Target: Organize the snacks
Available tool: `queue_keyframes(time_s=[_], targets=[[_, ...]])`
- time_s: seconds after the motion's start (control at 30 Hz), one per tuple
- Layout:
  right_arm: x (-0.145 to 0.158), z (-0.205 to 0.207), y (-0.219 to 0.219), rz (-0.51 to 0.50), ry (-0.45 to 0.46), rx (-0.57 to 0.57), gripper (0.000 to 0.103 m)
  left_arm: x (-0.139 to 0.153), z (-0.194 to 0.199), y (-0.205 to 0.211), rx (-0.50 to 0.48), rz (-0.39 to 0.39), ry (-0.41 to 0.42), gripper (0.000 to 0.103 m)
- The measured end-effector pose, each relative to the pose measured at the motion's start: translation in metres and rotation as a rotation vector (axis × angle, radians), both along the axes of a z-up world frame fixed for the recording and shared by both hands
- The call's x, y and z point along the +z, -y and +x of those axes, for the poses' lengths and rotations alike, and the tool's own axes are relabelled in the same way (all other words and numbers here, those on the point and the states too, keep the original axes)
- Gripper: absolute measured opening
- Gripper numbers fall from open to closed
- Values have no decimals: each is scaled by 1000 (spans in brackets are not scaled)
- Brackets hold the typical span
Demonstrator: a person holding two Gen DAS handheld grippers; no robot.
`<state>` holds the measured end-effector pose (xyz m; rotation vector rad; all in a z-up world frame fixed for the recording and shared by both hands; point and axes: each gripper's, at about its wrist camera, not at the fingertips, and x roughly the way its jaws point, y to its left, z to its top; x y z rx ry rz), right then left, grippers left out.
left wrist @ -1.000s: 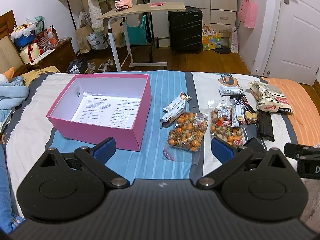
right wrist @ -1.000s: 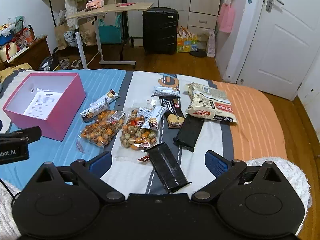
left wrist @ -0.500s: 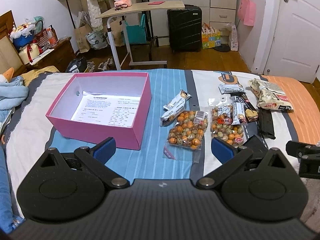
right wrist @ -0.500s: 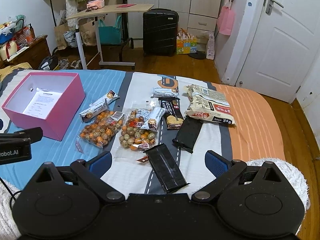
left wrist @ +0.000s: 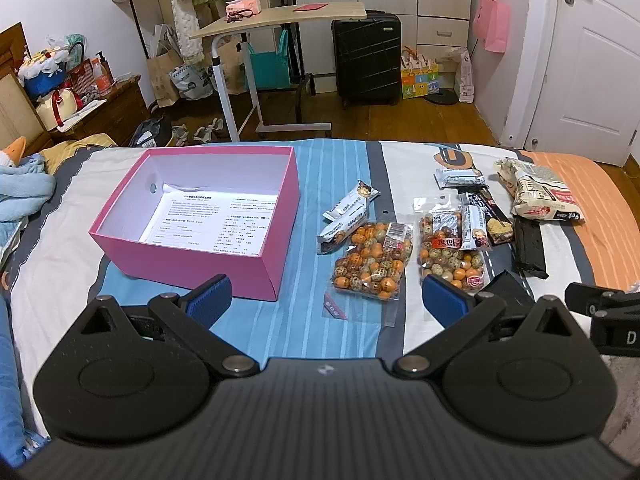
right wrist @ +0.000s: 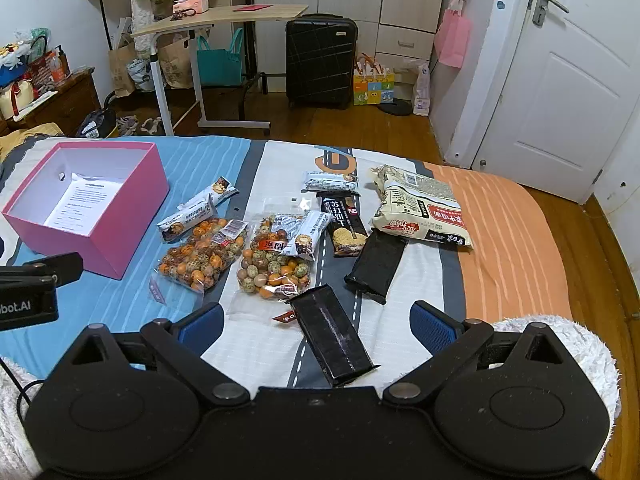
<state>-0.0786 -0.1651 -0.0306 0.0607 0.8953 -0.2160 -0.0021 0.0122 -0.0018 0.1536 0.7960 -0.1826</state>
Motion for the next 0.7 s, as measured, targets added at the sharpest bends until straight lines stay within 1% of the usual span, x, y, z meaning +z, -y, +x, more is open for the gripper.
queue_keyframes(time_s=[0.17, 0.27, 0.37, 0.43, 0.47, 0.53, 0.63, 0.67, 0.7], targets=[[-3, 2, 0, -1, -9, 8, 101, 0, 0, 0, -2, -2, 1, 103], [-5, 5, 3, 6, -17, 15, 101, -2, -2, 7, -13, 4, 4, 103], [-3, 5, 10, 28, 3, 33, 101, -4, -2, 11, -23, -3, -4, 103], [-2, 3, 17, 48, 33, 62, 101, -7, 1, 14, -21, -27, -24, 103], [-1, 4, 21, 63, 44, 87, 101, -9, 2, 16, -20, -47, -35, 101], [-1, 7, 33, 81, 57, 136, 101, -15, 5, 22, -26, -77, -56, 101], [-3, 14, 58, 111, 107, 215, 101, -26, 6, 39, -49, -96, -80, 100], [-4, 18, 67, 104, 126, 219, 101, -30, 6, 45, -53, -104, -84, 100], [-5, 24, 76, 83, 122, 221, 101, -34, 7, 51, -56, -116, -91, 100]])
